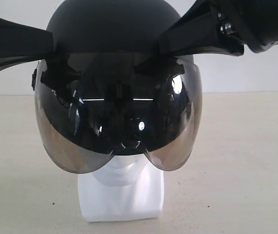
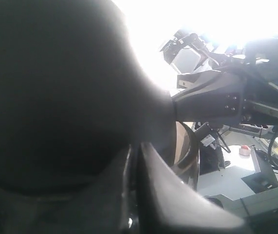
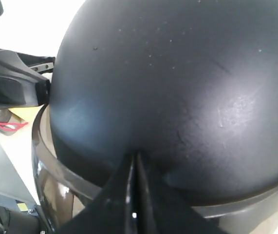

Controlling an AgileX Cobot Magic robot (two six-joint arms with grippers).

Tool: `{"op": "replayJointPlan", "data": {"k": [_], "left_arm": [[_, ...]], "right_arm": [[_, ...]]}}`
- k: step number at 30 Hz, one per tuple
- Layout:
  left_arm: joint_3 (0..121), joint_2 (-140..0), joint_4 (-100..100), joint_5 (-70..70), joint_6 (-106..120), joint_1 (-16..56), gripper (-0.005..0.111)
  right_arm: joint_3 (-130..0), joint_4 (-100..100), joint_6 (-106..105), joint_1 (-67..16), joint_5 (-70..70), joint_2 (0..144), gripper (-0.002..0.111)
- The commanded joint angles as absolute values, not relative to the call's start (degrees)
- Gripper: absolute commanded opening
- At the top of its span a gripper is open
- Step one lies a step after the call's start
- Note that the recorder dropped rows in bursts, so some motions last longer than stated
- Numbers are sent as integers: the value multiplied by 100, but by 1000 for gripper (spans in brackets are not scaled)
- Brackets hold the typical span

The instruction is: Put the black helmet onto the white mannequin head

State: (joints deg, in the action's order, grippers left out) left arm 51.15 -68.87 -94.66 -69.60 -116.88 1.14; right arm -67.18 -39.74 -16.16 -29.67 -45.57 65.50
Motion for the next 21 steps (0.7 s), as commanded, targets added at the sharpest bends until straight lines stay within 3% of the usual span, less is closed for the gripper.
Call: {"op": "replayJointPlan", "data": {"k": [1,21], "left_arm": [[5010,-6930,-9995,-6716,-11641,125,4],[5010,-6930,-9995,-6652,-11641,125,4]], "right_arm": [[-6664,-3723,-1582,-2990,-5155,6589,0],[-6024,-3521,-1557,-2990,-5260,6589,0]]}}
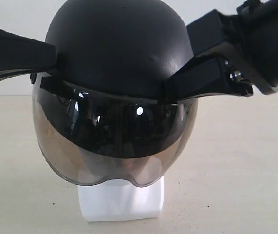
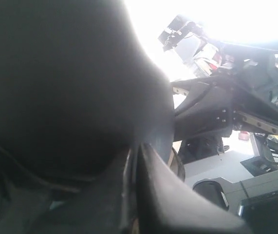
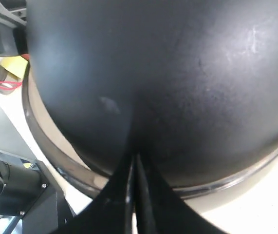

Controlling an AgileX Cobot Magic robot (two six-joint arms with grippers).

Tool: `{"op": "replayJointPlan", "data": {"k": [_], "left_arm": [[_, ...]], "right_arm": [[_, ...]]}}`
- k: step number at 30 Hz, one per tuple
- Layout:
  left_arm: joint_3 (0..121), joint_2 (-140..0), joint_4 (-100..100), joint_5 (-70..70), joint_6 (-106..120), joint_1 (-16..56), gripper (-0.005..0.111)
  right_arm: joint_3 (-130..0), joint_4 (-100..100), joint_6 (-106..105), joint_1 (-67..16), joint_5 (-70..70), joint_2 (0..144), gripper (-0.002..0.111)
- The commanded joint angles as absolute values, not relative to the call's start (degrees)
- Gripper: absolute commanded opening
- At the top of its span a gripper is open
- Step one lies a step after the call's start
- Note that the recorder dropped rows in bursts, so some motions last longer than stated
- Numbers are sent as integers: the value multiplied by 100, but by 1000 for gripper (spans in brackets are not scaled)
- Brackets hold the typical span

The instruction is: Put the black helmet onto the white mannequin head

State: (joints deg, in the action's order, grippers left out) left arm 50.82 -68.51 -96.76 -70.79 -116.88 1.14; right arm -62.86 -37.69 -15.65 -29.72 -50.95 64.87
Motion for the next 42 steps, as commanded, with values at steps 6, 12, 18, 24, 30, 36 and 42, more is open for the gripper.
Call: {"op": "replayJointPlan", "data": {"k": [6,12,18,24,30,36,42], "left_arm": [[4990,-6930,-9995,-6640,-11641,125,4],[4990,-6930,-9995,-6640,-11641,125,4],[4990,-6930,-9995,-6640,-11641,125,4],[4990,-6930,-9995,-6639,-11676,125,4],[5000,-6731,-9995,-6545,-11691,125,4],[5026,-6568,-9995,-6023,-11849,125,4],[5406,-6605,-9995,-5614,-11903,125,4]], "right_arm": [[-5934,-3521,-1570,-2990,-5176,6589,0],[-5946,-3521,-1596,-2990,-5093,6541,0],[-6034,-3195,-1193,-2990,-4712,6220,0],[-6393,-1181,468,-2967,-4457,5924,0],[-6398,504,1799,-2967,-4476,6378,0],[-6398,637,2043,-2967,-4276,7048,0],[-6398,488,2108,-2967,-3858,7212,0]]}}
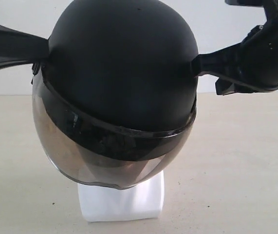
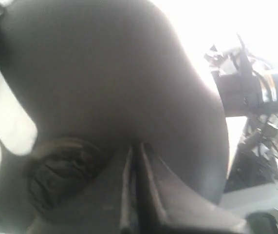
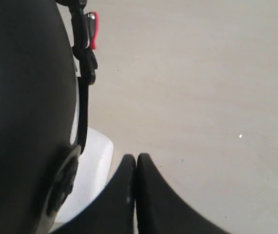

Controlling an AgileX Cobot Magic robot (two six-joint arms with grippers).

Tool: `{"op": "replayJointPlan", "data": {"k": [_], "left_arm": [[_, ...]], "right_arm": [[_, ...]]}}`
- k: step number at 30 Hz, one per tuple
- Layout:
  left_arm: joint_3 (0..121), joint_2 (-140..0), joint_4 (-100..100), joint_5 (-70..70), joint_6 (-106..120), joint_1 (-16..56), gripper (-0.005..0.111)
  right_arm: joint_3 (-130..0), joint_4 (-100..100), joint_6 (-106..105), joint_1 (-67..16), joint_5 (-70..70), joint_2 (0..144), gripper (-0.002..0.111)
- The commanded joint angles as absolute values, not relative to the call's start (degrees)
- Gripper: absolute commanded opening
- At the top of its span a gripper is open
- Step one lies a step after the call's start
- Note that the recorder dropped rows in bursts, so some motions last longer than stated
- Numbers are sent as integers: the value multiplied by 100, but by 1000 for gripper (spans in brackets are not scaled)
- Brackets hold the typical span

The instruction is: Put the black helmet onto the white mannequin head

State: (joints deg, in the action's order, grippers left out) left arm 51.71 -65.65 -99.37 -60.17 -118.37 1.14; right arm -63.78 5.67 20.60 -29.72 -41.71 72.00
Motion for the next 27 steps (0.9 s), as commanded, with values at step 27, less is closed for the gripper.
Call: {"op": "replayJointPlan", "data": {"k": [27], "left_arm": [[5259,-7407,-9995,-5675,-11768,125,4]], "right_arm": [[-7444,-1995,0,-2947,-3906,7032,0]]}}
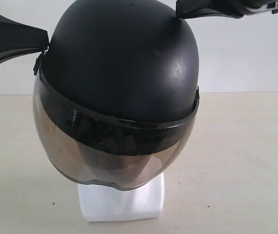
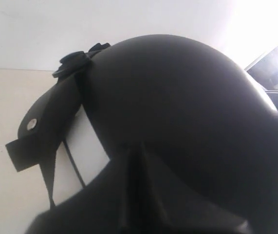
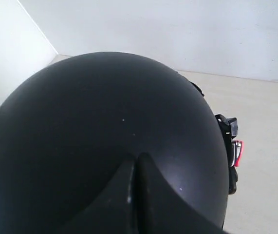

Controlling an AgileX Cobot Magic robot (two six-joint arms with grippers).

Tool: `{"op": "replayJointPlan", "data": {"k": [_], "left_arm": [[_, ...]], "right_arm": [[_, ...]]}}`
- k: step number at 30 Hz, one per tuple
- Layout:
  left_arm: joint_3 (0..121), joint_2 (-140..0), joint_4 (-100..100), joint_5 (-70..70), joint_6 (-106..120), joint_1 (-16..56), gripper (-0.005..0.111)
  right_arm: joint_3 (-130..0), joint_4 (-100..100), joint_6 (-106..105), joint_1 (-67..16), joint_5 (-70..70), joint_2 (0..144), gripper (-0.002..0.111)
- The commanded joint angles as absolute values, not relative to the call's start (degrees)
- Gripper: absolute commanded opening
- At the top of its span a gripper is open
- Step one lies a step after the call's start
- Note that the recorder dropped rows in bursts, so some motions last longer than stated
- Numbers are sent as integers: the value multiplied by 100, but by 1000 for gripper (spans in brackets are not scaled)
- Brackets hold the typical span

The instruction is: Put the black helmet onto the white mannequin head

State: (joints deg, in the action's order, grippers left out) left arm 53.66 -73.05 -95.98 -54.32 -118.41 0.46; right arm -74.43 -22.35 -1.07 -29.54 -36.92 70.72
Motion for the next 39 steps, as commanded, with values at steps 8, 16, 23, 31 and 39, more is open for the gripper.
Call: {"op": "replayJointPlan", "data": {"k": [8,16,23,31,39], "left_arm": [[5259,-7407,-9995,-5710,-11768,125,4],[5259,-7407,-9995,-5708,-11757,125,4],[5259,-7407,-9995,-5708,-11757,125,4],[5259,-7407,-9995,-5708,-11732,125,4],[5259,-7407,-9995,-5735,-11640,125,4]], "right_arm": [[-7449,-956,902,-1887,-5028,7048,0],[-6814,-1788,625,-1713,-5018,7333,0],[-6055,-2576,260,-1713,-4223,7322,0],[-5792,-3778,-582,-1713,-3757,7322,0],[-5792,-4633,-1204,-1713,-3835,7322,0]]}}
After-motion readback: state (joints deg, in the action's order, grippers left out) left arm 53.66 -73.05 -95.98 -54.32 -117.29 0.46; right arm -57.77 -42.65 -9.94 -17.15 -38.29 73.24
